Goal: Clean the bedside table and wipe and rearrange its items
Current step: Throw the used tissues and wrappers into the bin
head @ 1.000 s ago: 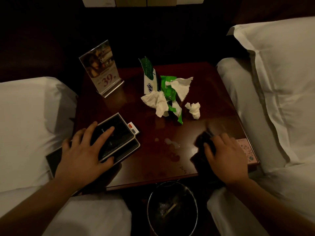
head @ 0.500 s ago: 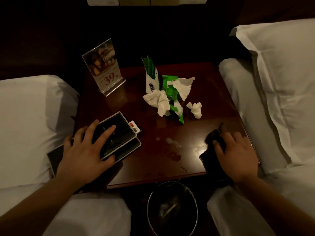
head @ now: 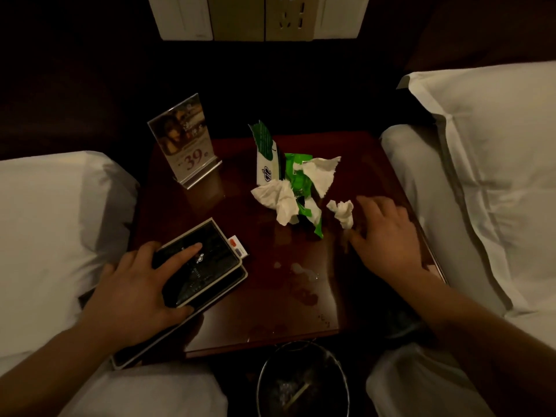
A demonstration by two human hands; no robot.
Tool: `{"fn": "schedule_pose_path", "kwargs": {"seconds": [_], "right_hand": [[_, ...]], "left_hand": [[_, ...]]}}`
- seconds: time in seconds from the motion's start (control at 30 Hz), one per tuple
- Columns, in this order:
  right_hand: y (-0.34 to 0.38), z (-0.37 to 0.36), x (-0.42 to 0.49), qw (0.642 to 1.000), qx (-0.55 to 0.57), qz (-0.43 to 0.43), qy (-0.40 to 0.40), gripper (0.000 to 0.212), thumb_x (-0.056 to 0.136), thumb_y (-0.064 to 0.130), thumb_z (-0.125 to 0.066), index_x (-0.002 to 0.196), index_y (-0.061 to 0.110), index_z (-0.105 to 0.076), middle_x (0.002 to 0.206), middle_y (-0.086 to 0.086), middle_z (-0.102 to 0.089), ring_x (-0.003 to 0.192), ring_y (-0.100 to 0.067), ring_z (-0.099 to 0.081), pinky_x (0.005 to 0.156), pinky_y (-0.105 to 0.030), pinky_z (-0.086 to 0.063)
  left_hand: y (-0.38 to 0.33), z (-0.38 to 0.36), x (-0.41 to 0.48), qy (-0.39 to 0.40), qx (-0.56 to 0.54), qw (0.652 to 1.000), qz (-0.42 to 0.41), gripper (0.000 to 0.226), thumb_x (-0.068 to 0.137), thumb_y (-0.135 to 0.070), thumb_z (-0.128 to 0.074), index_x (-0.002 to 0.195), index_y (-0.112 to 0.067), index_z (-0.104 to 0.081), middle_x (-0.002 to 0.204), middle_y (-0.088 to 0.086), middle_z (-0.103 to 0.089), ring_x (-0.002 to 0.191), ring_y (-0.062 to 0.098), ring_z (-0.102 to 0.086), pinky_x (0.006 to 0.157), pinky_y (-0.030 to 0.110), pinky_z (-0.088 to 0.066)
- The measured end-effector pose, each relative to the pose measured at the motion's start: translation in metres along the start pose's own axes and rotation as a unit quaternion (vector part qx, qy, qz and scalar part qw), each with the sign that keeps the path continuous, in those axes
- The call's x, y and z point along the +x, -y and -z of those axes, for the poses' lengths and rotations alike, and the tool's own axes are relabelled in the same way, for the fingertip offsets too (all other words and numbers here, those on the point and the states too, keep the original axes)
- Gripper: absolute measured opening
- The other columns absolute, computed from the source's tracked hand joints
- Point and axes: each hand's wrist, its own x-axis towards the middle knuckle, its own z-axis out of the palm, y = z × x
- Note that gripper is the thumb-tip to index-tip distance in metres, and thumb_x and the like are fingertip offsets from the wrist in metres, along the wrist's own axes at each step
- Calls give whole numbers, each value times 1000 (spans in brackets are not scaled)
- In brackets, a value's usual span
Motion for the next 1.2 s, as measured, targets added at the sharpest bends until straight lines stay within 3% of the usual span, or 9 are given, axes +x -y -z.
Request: {"fn": "schedule_pose_path", "kwargs": {"seconds": [0.17, 0.47, 0.6, 0.67, 0.77, 0.87, 0.93, 1.0, 1.2], "right_hand": [[17, -7, 26, 997, -10, 42, 62, 60, 85, 38, -66, 140, 24, -45, 131, -10, -53, 113, -36, -50, 86, -45, -48], [19, 13, -29, 990, 134, 41, 23, 14, 86, 27, -69, 98, 21, -70, 92, -1, -65, 81, -18, -60, 67, -34, -51], [39, 30, -106, 962, 245, 89, 78, 6, 91, 43, -55, 88, 40, -59, 81, 24, -56, 78, 8, -56, 68, -7, -45], [47, 27, -149, 950, 265, 134, 101, 5, 88, 34, -67, 87, 37, -63, 79, 25, -54, 74, 13, -53, 74, 3, -36], [51, 6, -198, 943, 230, 154, 185, 20, 77, 31, -77, 97, 33, -73, 106, 15, -69, 101, 1, -64, 95, -3, -37], [47, -32, -224, 909, 227, 59, 345, 36, 95, 32, -52, 131, 34, -57, 154, 12, -33, 141, -9, -35, 111, -13, -28], [44, -55, -235, 888, 199, -2, 414, 40, 99, 30, -42, 138, 35, -48, 159, 9, -23, 141, -13, -34, 110, -16, -29], [43, -74, -243, 881, 187, -57, 430, 39, 98, 24, -43, 135, 31, -52, 150, -5, -40, 129, -22, -47, 100, -16, -38], [36, -99, -256, 884, 182, -107, 417, 47, 89, 19, -51, 132, 38, -55, 142, 6, -48, 124, -12, -53, 97, -10, -36]], "left_hand": [[0, -8, -2, -14, -12, 1000, 9, 104, 57, -97, -34, 146, -65, 8, 150, 11, -35, 132, 35, -41, 99, 56, -39], [-10, -26, -4, -73, 27, 997, 21, 103, 63, -95, -39, 154, -53, -11, 147, 17, -40, 128, 42, -42, 97, 66, -38], [-11, -29, -5, -85, 26, 996, 29, 102, 64, -96, -38, 153, -54, -12, 147, 17, -39, 128, 42, -43, 98, 65, -38], [-11, -29, -5, -89, 23, 995, 28, 101, 65, -95, -38, 153, -54, -12, 147, 17, -40, 127, 43, -44, 98, 65, -37], [-12, -30, -5, -95, 23, 995, 29, 100, 65, -94, -39, 153, -53, -15, 147, 18, -40, 127, 43, -44, 98, 64, -37], [-13, -29, -7, -96, 21, 995, 30, 99, 66, -93, -39, 153, -52, -19, 146, 19, -40, 127, 44, -43, 98, 63, -37], [-13, -28, -7, -96, 22, 995, 31, 99, 65, -93, -39, 153, -52, -19, 147, 19, -39, 128, 44, -43, 98, 63, -37], [-14, -27, -7, -97, 20, 995, 31, 99, 66, -92, -40, 153, -52, -18, 147, 19, -38, 128, 44, -42, 99, 64, -36], [-13, -28, -6, -100, 24, 994, 29, 98, 66, -92, -40, 153, -52, -16, 147, 19, -38, 129, 44, -41, 100, 65, -36]]}}
